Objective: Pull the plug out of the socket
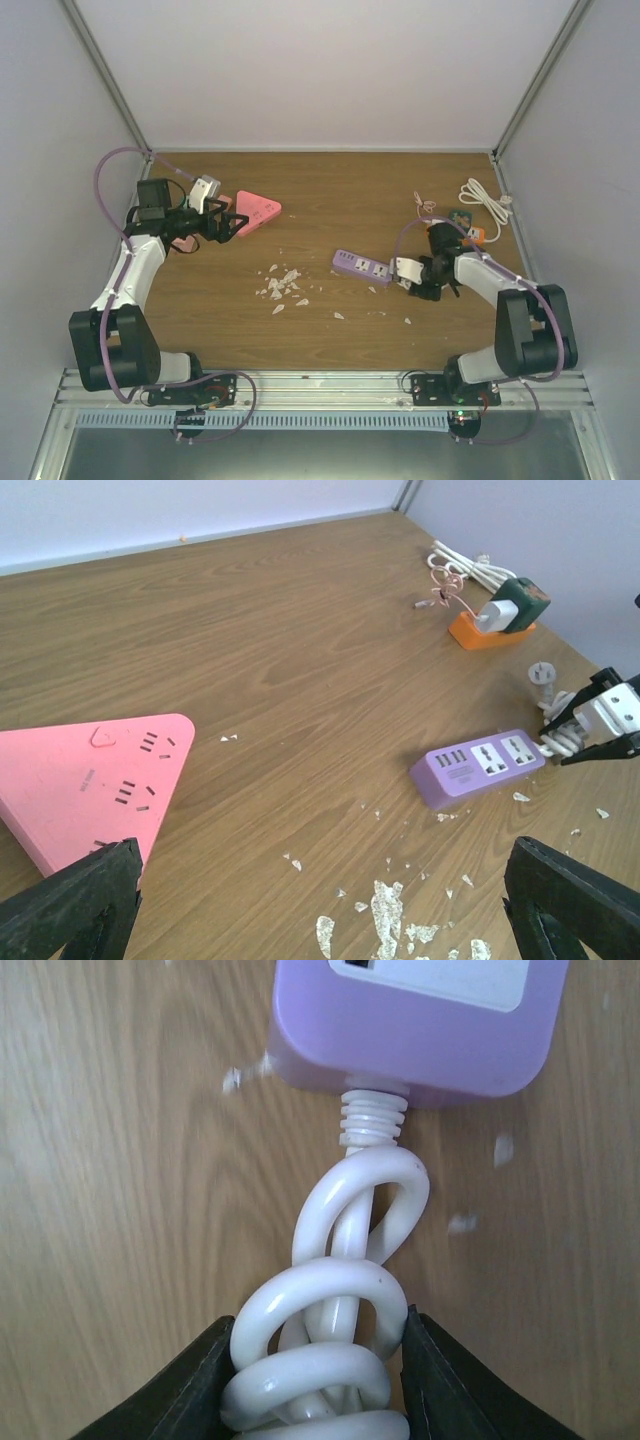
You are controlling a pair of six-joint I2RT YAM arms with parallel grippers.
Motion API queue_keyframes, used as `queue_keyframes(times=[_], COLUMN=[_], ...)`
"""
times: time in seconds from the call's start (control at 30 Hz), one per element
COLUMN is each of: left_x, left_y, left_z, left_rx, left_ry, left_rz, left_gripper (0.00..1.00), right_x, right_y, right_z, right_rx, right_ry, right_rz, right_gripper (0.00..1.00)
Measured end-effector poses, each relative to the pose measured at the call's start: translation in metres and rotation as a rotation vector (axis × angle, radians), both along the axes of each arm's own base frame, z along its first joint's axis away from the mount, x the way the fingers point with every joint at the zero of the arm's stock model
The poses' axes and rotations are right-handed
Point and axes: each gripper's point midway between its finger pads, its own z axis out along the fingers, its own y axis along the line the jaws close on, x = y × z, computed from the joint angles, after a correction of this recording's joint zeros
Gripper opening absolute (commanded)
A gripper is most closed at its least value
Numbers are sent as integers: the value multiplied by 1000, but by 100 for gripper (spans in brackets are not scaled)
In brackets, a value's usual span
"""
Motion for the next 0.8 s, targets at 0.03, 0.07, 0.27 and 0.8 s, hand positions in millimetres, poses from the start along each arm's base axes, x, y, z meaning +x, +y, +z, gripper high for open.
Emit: queue_keyframes(times=[0.03, 0.07, 0.27, 0.8], left_x=[0, 0, 0, 1], left_y=[0, 0, 0, 0], left_z=[0, 1, 0, 1], left_rx=[0, 0, -4, -7], left_ry=[-3, -7, -6, -7], left_rz=[0, -1, 2, 5], left_gripper=[99, 99, 99, 99], right_x=[-2, -5, -16, -34], right_y=[-8, -16, -70, -174], right_z=[0, 0, -2, 9], right_rx=[-6, -10, -52, -170], right_ry=[0, 0, -16, -46], right_rz=[-8, -16, -76, -144], right_gripper=[37, 37, 37, 73])
